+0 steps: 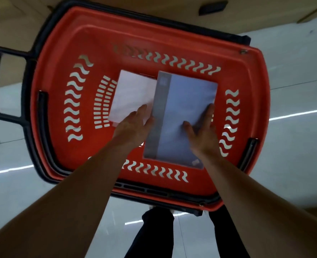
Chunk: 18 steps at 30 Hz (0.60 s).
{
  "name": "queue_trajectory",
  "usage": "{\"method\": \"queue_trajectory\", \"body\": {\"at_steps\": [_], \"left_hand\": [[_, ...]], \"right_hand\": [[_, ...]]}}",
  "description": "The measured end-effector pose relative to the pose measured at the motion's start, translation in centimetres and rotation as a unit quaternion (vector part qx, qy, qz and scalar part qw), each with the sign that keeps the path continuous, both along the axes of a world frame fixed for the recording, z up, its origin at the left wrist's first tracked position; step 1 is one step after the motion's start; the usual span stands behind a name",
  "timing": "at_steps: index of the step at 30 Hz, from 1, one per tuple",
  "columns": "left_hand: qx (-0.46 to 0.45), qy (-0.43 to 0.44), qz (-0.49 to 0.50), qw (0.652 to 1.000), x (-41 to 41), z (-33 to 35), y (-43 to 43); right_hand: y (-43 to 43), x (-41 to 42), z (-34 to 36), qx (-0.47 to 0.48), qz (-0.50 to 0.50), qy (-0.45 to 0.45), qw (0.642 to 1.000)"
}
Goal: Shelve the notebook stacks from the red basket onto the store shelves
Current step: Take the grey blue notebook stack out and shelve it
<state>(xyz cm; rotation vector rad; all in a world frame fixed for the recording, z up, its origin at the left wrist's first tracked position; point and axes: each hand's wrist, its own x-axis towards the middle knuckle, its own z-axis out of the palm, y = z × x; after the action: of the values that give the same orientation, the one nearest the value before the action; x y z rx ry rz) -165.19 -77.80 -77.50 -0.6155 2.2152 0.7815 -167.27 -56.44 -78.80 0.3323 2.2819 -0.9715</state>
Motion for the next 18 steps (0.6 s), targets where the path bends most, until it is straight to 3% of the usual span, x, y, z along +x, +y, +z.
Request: {"method": "queue_trajectory", "body": {"at_steps": [5, 10, 18], "left_hand": [[0.08, 0.032, 0.025, 0.996, -0.7, -0.6, 1.0], [0.08, 0.003, 0.034, 0.996, -0.9, -1.1, 1.5], [0.089, 0.016, 0.162, 0.983, -0.2, -0.7, -0.4]], "right_hand": [[-0.1, -0.2, -1.1, -0.046, -0.03, 0.032, 0.998], [-0.2, -0.2, -1.5, -0.051, 0.002, 0.042, 0.998], [-2.0, 0.0, -1.3, -0.064, 0.065, 0.024, 0.996]]}}
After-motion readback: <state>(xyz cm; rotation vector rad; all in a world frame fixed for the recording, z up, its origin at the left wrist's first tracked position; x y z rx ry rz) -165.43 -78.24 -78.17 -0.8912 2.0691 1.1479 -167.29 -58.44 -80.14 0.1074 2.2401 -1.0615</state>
